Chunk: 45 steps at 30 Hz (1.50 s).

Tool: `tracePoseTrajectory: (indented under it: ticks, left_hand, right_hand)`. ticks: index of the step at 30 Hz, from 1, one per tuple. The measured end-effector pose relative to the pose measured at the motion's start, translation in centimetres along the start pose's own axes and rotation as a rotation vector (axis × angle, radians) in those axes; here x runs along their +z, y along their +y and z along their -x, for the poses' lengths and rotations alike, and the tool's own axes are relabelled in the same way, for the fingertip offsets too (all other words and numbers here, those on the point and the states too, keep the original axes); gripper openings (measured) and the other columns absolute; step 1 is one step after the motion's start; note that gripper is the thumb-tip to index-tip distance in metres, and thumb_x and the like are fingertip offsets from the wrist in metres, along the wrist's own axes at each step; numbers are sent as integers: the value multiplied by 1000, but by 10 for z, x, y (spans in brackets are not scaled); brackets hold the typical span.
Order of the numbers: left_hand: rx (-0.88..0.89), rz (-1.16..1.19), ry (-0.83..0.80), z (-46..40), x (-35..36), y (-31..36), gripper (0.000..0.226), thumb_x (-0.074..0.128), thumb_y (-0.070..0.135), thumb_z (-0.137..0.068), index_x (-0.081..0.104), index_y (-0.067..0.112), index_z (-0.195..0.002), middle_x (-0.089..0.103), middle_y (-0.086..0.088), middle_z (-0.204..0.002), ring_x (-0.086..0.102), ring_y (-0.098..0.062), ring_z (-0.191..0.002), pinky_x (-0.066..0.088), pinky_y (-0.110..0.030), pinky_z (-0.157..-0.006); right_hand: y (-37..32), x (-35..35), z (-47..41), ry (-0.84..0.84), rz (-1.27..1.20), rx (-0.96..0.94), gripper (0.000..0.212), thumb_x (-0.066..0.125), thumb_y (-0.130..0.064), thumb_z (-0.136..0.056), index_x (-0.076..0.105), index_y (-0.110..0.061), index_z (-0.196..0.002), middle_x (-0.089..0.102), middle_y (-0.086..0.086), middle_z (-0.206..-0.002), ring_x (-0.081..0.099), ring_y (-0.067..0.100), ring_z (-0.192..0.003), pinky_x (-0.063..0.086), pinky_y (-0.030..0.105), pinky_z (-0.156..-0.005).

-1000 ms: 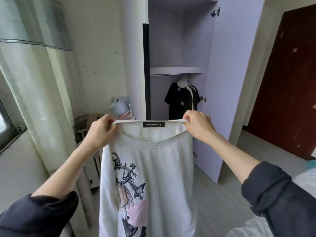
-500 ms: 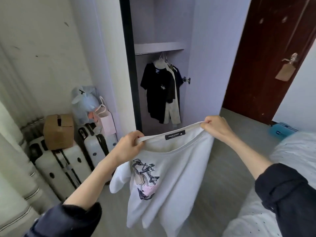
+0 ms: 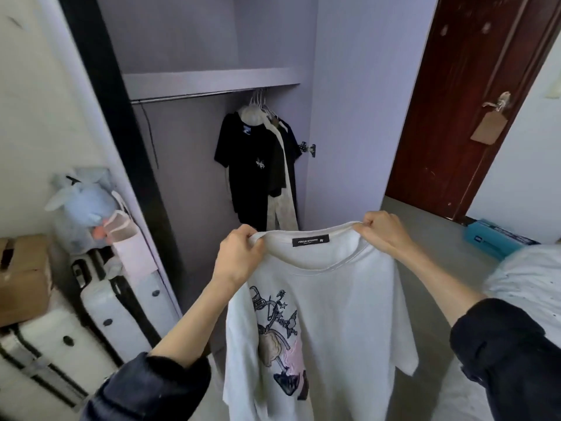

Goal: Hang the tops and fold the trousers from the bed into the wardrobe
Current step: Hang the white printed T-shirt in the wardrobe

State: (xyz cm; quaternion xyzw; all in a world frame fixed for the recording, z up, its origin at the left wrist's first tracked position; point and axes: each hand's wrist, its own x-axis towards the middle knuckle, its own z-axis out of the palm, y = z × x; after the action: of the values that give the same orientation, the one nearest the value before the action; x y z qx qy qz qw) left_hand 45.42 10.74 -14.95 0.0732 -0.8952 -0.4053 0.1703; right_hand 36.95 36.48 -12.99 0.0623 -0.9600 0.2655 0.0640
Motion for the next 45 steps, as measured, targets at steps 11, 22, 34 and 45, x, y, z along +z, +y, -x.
tracePoseTrajectory:
  ticks: [11,22,34,45]
  left_hand:
    - [-254,15,165,-164,55,-22,18,52,23,-90,62,10,-97,61,-3,-92,51,-20,-86,35,-27,-72]
    - [-545,-65,156,-276,32,-127,7,63,28,-85,63,21,-84,65,-3,-90,59,-21,-89,39,-24,-72]
    - [-783,91,368,-345,-14,-187,11,60,1,-85,69,0,-90,65,-14,-81,61,-25,-75,54,-40,-79]
    - [-876,481,710,-411,-42,-197,21,53,-13,-84,58,4,-74,60,-11,-73,61,-16,-58,52,-17,-45]
  right_hand:
    - [2,38,-173,-190,26,-92,24,52,-24,-84,43,-16,-63,54,2,-71,54,25,-76,36,32,-63]
    - [-75,141,-344,-377,96,-388,25,55,-28,-84,41,-21,-65,50,-5,-68,52,18,-72,32,26,-53]
    - [-175,240,-468,-602,-27,-477,5,59,-20,-82,61,-16,-83,62,1,-85,58,19,-85,47,32,-72]
    - [-261,330,-542,-1032,-41,-572,4,63,-15,-85,65,-12,-83,57,1,-81,54,14,-76,47,23,-62]
